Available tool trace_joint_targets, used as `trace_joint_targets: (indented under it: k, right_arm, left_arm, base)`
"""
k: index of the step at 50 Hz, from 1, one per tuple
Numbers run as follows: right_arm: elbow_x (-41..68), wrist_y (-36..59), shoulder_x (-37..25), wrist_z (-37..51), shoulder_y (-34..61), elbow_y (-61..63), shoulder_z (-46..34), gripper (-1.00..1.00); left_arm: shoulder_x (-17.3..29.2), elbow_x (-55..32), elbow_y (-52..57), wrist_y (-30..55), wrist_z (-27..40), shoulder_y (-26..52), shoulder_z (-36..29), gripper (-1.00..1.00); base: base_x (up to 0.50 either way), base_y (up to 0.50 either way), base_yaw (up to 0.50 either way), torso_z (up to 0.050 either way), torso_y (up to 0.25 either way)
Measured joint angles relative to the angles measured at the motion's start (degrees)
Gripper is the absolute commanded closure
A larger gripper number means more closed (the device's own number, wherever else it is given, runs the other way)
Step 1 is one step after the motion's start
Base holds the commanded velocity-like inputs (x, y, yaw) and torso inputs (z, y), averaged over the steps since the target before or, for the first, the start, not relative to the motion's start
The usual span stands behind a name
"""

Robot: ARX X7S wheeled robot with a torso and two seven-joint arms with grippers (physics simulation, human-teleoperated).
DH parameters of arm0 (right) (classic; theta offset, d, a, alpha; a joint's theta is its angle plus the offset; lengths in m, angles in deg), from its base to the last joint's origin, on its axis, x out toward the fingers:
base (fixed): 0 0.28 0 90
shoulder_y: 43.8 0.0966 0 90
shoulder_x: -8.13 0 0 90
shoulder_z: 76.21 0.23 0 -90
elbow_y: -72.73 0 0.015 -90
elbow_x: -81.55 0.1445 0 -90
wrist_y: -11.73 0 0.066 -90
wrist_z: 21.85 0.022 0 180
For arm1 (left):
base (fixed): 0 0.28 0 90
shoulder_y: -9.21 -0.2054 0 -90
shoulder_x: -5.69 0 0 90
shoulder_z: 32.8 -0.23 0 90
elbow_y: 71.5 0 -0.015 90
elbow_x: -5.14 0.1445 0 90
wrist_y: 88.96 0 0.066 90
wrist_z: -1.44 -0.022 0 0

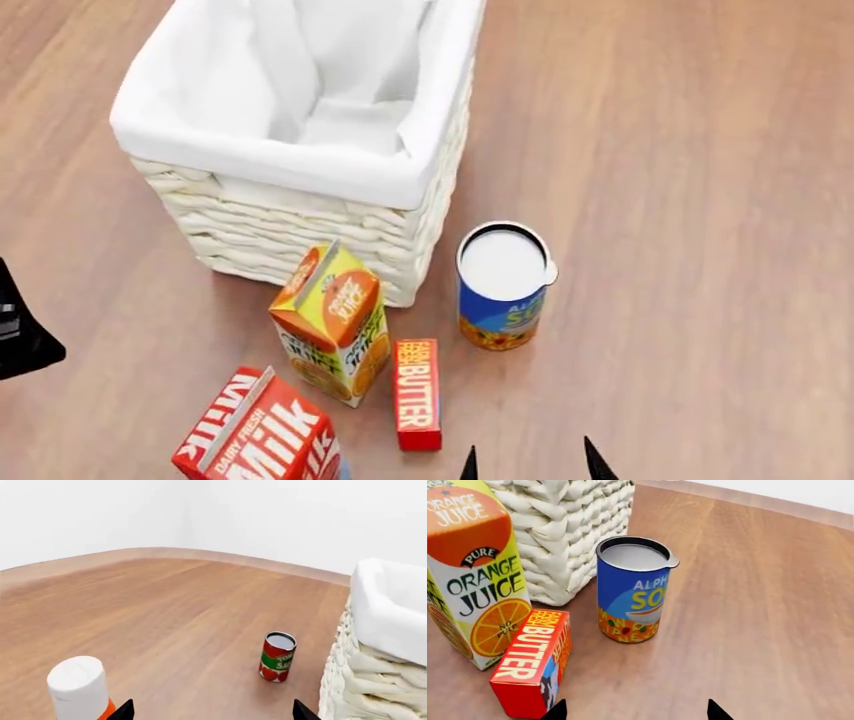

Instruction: Pick up the butter and put it in the basket.

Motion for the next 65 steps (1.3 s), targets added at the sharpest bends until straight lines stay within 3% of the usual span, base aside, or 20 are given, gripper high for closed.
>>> trace_joint_targets:
  k: [27,65]
  right_arm:
    - [2.2,-11.6,2.5,-5.0,2.0,-13.7,-4.7,-1.00]
    - [4.9,-15.2,3.8,-9.1,10.4,-22.5,-7.8,-1.00]
  left_arm:
    - [0.7,-3.5,4.5,3.0,2.0,-2.3,1.7,-1.00]
    - [1.7,-5.6,7.3,4.3,3.7,-3.4,2.9,-1.00]
  base:
    - [0.00,0.00,0.00,0.000,0.000]
    - [0.00,0.00,0.00,0.000,0.000]
